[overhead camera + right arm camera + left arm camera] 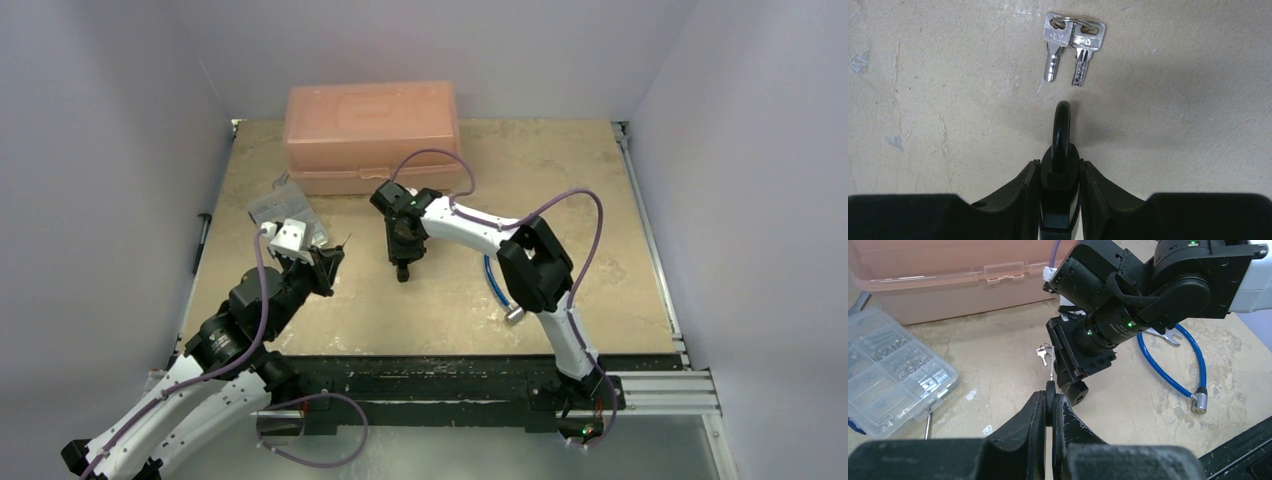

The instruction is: Unlock with the key

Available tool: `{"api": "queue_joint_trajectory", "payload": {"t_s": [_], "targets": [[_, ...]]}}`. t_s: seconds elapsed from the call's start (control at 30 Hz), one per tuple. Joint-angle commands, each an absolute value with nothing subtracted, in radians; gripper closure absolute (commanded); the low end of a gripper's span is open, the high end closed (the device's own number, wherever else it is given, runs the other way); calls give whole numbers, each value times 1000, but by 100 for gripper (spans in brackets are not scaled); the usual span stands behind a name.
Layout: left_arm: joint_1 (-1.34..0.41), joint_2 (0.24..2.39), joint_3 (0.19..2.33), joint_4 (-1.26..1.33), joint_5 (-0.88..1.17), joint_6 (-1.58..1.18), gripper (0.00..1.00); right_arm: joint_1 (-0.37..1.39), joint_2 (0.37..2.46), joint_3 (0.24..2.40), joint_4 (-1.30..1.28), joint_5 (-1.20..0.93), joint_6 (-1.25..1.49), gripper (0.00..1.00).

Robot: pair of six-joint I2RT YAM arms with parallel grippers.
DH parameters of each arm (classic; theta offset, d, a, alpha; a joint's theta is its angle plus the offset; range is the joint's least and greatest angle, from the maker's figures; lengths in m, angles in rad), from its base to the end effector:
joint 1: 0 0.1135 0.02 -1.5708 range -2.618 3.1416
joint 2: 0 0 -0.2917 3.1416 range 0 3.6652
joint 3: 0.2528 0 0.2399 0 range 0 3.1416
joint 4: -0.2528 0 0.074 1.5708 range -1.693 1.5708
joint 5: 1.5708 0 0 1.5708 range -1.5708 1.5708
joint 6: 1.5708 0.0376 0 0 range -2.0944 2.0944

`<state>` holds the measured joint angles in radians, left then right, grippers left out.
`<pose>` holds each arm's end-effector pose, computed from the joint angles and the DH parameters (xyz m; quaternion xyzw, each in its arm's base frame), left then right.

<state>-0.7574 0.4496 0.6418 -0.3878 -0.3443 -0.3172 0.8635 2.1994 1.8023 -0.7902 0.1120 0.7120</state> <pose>0.0677 -0.0465 0.3223 0.0601 0.7667 -0.2063 0.6049 0.3090 0.3550 0.2117 -0.0635 0.9781 0.0961 0.1732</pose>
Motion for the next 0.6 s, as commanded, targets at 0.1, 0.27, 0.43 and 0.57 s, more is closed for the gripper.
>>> {"api": "queue_joint_trajectory", "payload": {"t_s": [0.1, 0.27, 0.43, 0.57], "targets": [[-754, 465, 665, -374, -334, -293, 100, 819, 2034, 1612, -696, 61, 768, 100], [-753, 483, 667, -367, -308, -284, 100, 730, 1896, 1391, -547, -26, 822, 100], [-753, 513, 666, -342, -260, -272, 100, 715, 1876, 1417, -684, 95, 884, 100], [-754, 541, 667, -322, -221, -267, 100, 713, 1902, 1515, -884, 231, 969, 100]]}}
